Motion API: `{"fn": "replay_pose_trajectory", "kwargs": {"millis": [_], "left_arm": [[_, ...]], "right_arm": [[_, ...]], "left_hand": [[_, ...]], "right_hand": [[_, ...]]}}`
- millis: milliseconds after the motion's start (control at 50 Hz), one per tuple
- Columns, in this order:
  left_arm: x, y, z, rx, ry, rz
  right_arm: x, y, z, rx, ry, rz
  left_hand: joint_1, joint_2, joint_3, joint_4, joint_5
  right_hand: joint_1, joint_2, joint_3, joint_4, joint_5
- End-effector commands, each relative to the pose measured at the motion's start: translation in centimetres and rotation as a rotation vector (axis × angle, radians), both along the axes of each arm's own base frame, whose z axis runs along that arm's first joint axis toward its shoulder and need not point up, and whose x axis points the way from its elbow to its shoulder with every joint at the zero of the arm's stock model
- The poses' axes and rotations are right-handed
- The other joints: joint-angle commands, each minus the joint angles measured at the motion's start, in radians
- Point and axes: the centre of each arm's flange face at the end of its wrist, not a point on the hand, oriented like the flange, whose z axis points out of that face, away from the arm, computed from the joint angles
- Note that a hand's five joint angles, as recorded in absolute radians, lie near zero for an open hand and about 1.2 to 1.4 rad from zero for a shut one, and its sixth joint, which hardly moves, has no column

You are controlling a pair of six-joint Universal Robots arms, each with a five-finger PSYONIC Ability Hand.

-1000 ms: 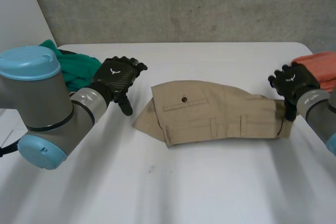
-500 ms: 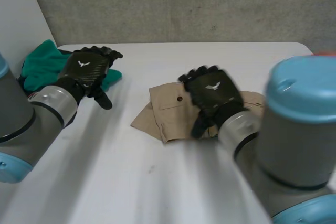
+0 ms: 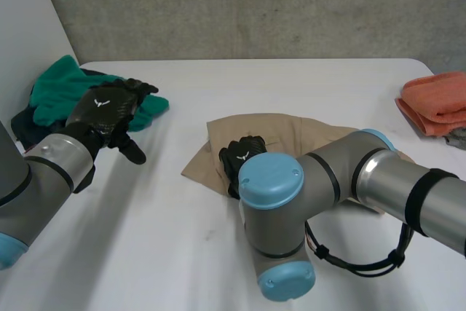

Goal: Fold the laundry.

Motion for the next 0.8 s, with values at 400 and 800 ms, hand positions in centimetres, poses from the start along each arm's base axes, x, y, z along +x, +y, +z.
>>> {"fn": "replay_pose_trajectory", "kwargs": {"millis": [400,800], "left_arm": [[-4.0,-2.3,-4.4,0.235,0.148,-0.042],[-4.9,-3.6,-1.4,0.324,0.291,-0.007]], "right_arm": [[-6.7,4.2,19.4,-0.135,-0.245,0.264],[-11.3,0.6,21.9,-0.176,-0.277,0.13]], "left_hand": [[-0.032,-0.031,-0.037,-0.031,-0.055],[1.19,1.19,1.185,1.191,1.167]], "right_hand": [[0.432,0.423,0.455,0.453,0.459],[0.432,0.423,0.455,0.453,0.459]]}}
